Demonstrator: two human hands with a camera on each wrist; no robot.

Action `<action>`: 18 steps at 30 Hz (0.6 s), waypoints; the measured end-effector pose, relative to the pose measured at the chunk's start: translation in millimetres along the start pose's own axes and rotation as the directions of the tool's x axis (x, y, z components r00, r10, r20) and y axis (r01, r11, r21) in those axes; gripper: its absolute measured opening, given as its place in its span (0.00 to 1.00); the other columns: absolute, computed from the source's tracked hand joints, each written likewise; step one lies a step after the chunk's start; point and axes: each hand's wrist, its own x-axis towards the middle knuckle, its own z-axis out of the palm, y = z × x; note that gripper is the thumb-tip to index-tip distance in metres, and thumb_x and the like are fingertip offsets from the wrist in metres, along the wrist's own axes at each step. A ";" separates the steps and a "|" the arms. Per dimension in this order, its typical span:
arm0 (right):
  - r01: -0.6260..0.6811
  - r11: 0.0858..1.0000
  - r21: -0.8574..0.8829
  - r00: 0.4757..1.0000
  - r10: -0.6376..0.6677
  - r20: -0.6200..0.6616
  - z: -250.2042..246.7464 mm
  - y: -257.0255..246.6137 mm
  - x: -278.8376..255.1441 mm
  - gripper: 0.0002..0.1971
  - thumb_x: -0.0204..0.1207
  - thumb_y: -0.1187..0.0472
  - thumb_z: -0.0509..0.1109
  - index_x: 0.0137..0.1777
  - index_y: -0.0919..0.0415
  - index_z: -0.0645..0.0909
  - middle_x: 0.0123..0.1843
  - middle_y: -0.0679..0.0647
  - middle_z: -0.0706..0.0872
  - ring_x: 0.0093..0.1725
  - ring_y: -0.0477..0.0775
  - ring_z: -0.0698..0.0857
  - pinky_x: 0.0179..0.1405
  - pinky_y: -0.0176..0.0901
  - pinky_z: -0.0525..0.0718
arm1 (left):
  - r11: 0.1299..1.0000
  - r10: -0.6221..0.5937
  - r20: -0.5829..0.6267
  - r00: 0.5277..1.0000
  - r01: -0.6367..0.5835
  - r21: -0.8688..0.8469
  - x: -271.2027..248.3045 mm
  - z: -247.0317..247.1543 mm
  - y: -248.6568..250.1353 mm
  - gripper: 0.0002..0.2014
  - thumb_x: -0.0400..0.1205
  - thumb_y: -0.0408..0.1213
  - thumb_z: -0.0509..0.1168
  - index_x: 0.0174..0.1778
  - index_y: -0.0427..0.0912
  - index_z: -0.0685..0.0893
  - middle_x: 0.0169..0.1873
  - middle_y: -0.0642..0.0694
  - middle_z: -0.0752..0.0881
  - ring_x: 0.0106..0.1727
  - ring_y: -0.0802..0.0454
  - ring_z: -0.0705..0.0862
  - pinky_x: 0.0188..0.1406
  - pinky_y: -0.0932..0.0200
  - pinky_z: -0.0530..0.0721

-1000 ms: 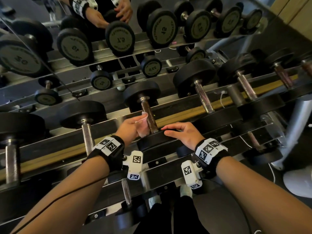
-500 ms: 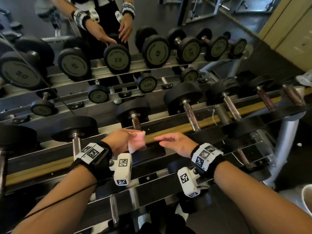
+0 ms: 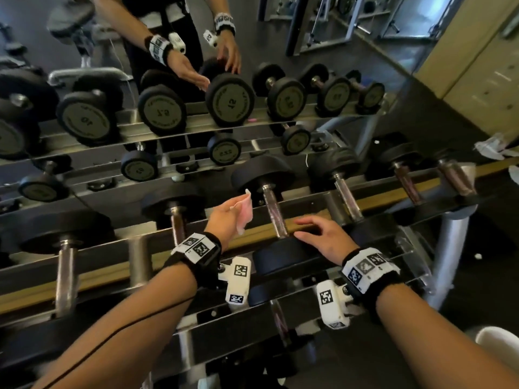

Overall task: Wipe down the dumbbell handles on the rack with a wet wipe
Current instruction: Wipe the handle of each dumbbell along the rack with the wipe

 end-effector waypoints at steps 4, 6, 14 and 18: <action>-0.109 0.989 0.098 0.987 0.096 0.130 -7.9 22.9 4.7 0.21 0.76 0.47 0.74 0.68 0.47 0.80 0.65 0.45 0.83 0.64 0.44 0.80 0.60 0.30 0.78 | 0.996 0.041 -0.040 0.998 -0.038 0.085 16.8 28.2 -15.6 0.18 0.91 0.29 0.54 0.77 0.34 0.77 0.71 0.28 0.80 0.71 0.33 0.80 0.76 0.39 0.71; -0.151 0.980 0.128 0.975 0.127 0.180 -11.0 26.9 10.1 0.21 0.76 0.46 0.74 0.68 0.48 0.80 0.65 0.49 0.85 0.64 0.48 0.83 0.68 0.43 0.80 | 0.991 0.064 -0.047 0.997 -0.057 0.123 26.7 37.6 -20.5 0.17 0.91 0.34 0.55 0.75 0.42 0.79 0.67 0.34 0.85 0.71 0.35 0.81 0.75 0.40 0.73; -0.185 0.972 0.147 0.958 0.145 0.245 -15.9 34.9 16.9 0.22 0.74 0.41 0.74 0.66 0.43 0.81 0.65 0.48 0.85 0.66 0.52 0.83 0.72 0.55 0.79 | 0.971 0.090 0.036 0.995 -0.096 0.218 54.0 45.8 -29.3 0.15 0.91 0.37 0.58 0.71 0.48 0.83 0.51 0.49 0.88 0.45 0.67 0.86 0.44 0.77 0.82; -0.189 0.956 0.224 0.966 0.140 0.217 -11.7 36.9 16.0 0.19 0.73 0.45 0.76 0.64 0.46 0.82 0.62 0.49 0.87 0.63 0.52 0.86 0.71 0.55 0.81 | 0.958 0.005 0.167 0.986 -0.053 0.280 56.3 33.8 -23.0 0.19 0.90 0.43 0.59 0.63 0.30 0.87 0.49 0.34 0.86 0.50 0.52 0.85 0.66 0.58 0.80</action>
